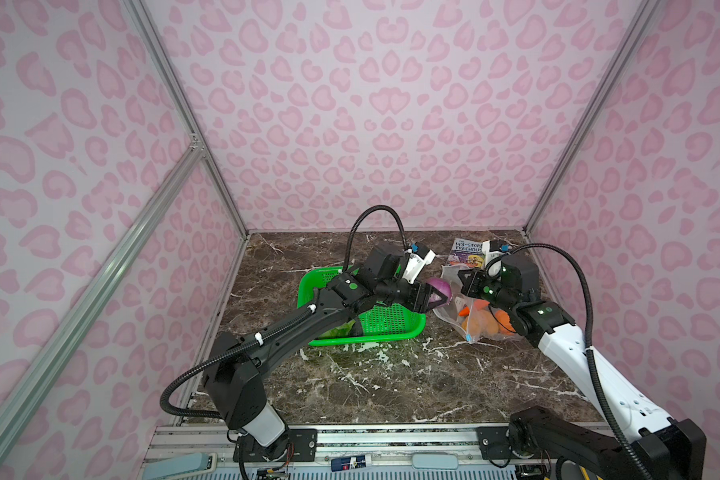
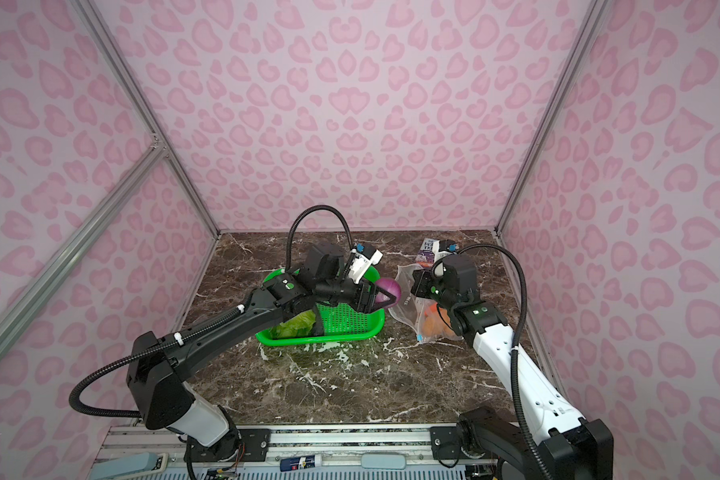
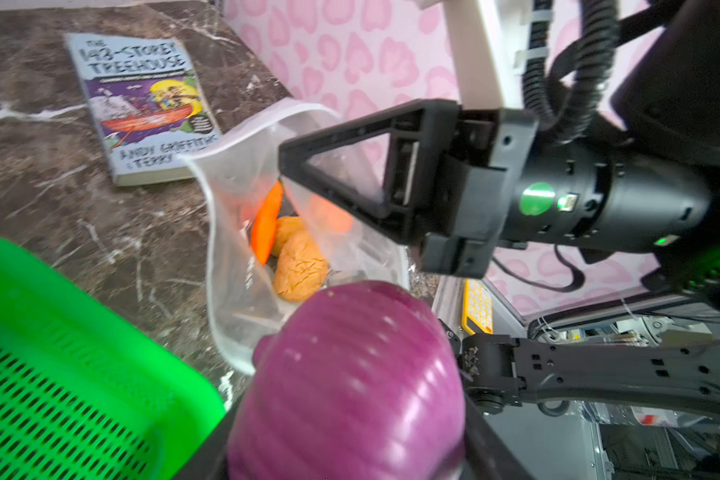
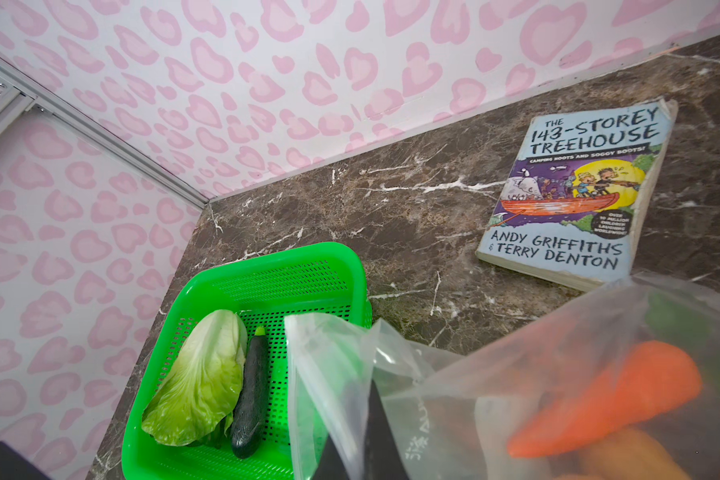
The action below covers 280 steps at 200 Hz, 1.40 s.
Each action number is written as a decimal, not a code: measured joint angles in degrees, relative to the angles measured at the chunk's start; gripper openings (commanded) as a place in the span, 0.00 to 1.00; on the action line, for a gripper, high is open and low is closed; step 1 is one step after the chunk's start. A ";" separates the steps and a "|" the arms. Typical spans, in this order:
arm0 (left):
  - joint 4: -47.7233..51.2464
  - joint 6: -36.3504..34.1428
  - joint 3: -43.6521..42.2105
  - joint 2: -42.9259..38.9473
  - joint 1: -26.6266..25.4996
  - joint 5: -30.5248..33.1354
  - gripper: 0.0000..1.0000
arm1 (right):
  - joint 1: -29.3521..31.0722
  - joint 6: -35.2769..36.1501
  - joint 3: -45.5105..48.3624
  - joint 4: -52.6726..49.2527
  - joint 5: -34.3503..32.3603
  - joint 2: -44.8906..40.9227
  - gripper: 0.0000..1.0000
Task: Place the food in the zip-top bag and seal the zipper
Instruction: 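Lift the purple onion with the left gripper and carry it to the bag's mouth, then open the left gripper to drop the onion into the bag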
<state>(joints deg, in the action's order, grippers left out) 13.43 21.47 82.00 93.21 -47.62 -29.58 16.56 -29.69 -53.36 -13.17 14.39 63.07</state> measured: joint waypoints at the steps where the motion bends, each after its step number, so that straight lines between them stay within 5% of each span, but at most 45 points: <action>1: -0.13 0.00 0.02 0.07 -0.04 -0.02 0.48 | 0.00 -0.04 0.00 0.00 -0.02 -0.02 0.00; 120: -2.54 4.61 4.68 13.68 -2.27 5.27 0.47 | -0.04 -1.60 3.15 0.48 -0.15 -3.72 0.00; 199: 9.09 6.88 11.21 20.28 -2.32 12.94 0.51 | -0.04 -1.49 4.63 2.01 0.28 -4.07 0.00; 280: 14.25 6.73 14.86 23.67 -2.36 16.57 0.72 | 0.04 -2.27 6.16 5.66 0.63 -0.42 0.00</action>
<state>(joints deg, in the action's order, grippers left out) 27.68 28.21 96.86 116.88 -49.98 -13.02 16.60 -31.97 -47.20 -7.51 15.03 62.65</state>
